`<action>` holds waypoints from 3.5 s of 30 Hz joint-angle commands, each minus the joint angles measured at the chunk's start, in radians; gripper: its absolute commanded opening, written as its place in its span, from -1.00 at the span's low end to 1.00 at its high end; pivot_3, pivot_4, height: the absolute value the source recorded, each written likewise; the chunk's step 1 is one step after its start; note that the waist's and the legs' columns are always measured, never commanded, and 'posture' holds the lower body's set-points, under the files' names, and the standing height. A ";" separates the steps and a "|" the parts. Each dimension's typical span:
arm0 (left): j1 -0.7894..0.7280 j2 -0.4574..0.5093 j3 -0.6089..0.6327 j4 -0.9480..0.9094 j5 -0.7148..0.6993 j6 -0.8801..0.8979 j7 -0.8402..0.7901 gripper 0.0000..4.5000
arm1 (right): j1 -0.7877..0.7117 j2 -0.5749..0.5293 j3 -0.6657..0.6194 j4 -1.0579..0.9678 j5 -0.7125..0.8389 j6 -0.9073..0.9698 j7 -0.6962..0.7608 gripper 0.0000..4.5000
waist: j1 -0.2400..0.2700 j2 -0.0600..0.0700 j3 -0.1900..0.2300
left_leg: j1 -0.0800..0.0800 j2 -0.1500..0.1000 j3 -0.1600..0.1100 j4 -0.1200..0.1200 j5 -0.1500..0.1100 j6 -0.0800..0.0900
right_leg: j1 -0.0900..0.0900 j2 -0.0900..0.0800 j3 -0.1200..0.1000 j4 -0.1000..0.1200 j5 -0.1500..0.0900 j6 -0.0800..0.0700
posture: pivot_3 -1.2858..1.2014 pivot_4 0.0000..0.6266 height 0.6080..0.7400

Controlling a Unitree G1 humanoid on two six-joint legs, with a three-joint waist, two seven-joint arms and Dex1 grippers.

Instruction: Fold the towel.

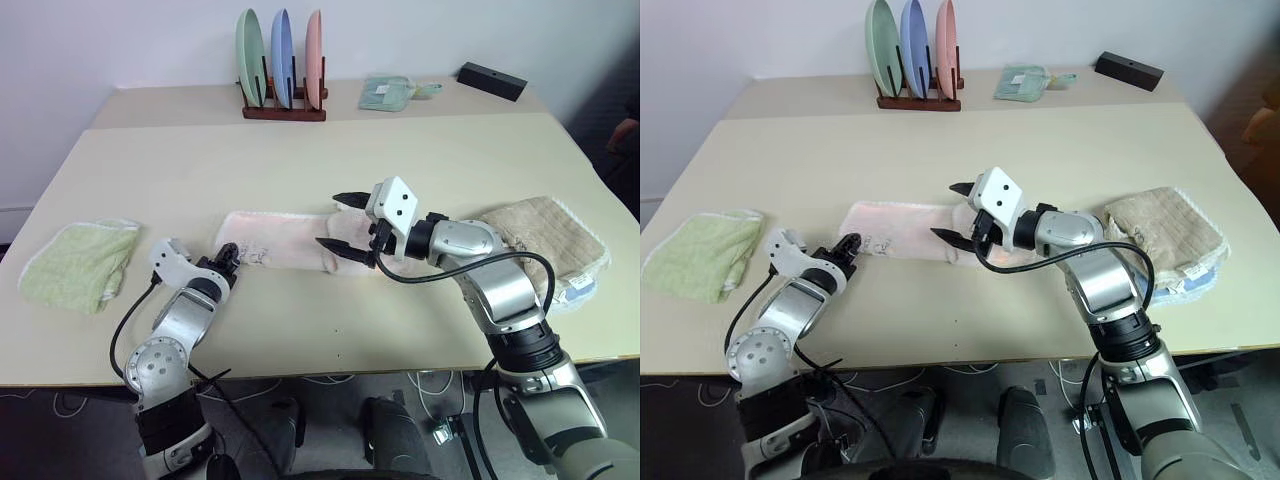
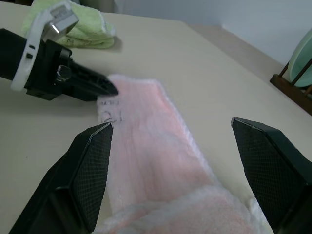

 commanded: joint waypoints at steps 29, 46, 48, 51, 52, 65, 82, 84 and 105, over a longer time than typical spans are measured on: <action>-0.086 0.605 -0.626 -0.138 0.378 -0.161 -0.836 -0.97 | 0.067 -0.042 -0.051 -0.091 -0.004 0.045 -0.057 0.77 | -0.010 -0.002 0.002 | -0.001 0.002 0.001 -0.004 0.000 0.000 | -0.002 0.002 0.001 -0.005 0.001 -0.001 | 0.03 -0.52 0.93; 0.003 0.566 -0.497 -0.215 0.335 -0.085 -0.943 0.92 | 0.064 -0.053 -0.055 -0.051 -0.036 0.018 -0.068 0.77 | -0.012 -0.002 0.002 | -0.001 0.002 0.000 -0.004 0.000 0.000 | -0.002 0.003 0.001 -0.006 0.001 -0.001 | 0.03 -0.52 0.93; 0.086 0.613 -0.373 -0.296 0.227 -0.061 -0.984 0.92 | 0.060 -0.056 -0.061 -0.044 -0.031 0.021 -0.061 0.77 | -0.022 -0.002 0.002 | -0.001 0.003 0.001 -0.004 0.000 0.000 | -0.002 0.003 0.001 -0.006 0.001 -0.001 | 0.03 -0.52 0.93; 0.142 0.638 -0.244 -0.334 0.129 -0.055 -0.981 0.65 | 0.050 -0.052 -0.069 -0.032 -0.018 0.033 -0.054 0.42 | -0.026 -0.002 0.002 | -0.001 0.004 0.000 -0.004 0.000 0.000 | -0.002 0.003 0.001 -0.006 0.001 -0.001 | 0.03 -0.52 0.93; 0.148 0.644 -0.214 -0.330 0.136 -0.065 -0.965 0.50 | 0.045 -0.048 -0.070 -0.029 -0.012 0.037 -0.050 0.23 | -0.024 -0.002 0.002 | -0.001 0.004 0.000 -0.004 0.000 0.000 | -0.002 0.003 0.001 -0.006 0.001 -0.001 | 0.03 -0.52 0.93; -0.128 0.463 -0.474 0.135 0.591 -0.279 -0.777 -0.62 | -0.070 0.247 0.047 0.221 -0.048 0.072 -0.167 -0.97 | -0.027 -0.002 0.002 | -0.001 0.001 0.000 -0.004 0.001 -0.002 | -0.001 0.004 0.001 -0.006 0.005 -0.001 | 0.03 -0.52 0.93; -0.005 0.365 -0.381 0.087 0.579 -0.340 -0.795 -0.51 | 0.016 0.211 0.020 0.194 -0.090 0.031 -0.168 -0.58 | -0.029 0.000 -0.002 | -0.001 0.003 -0.001 -0.003 0.001 -0.001 | -0.002 0.004 0.001 -0.005 0.005 -0.001 | 0.03 -0.52 0.93; 0.025 0.371 -0.275 0.018 0.502 -0.288 -0.760 -0.25 | 0.024 0.160 -0.023 0.117 -0.047 0.055 -0.127 -0.18 | -0.030 0.000 -0.001 | -0.001 0.003 -0.001 -0.003 0.001 -0.001 | -0.003 0.004 0.001 -0.005 0.005 -0.001 | 0.03 -0.52 0.93; -0.084 0.271 -0.163 0.182 0.250 0.187 -0.596 0.99 | 0.211 -0.156 -0.227 -0.166 0.114 0.181 -0.015 1.00 | 0.000 -0.001 -0.001 | -0.001 0.004 0.000 -0.001 0.000 -0.001 | 0.000 0.004 0.000 -0.007 0.005 0.000 | 0.03 -0.52 0.93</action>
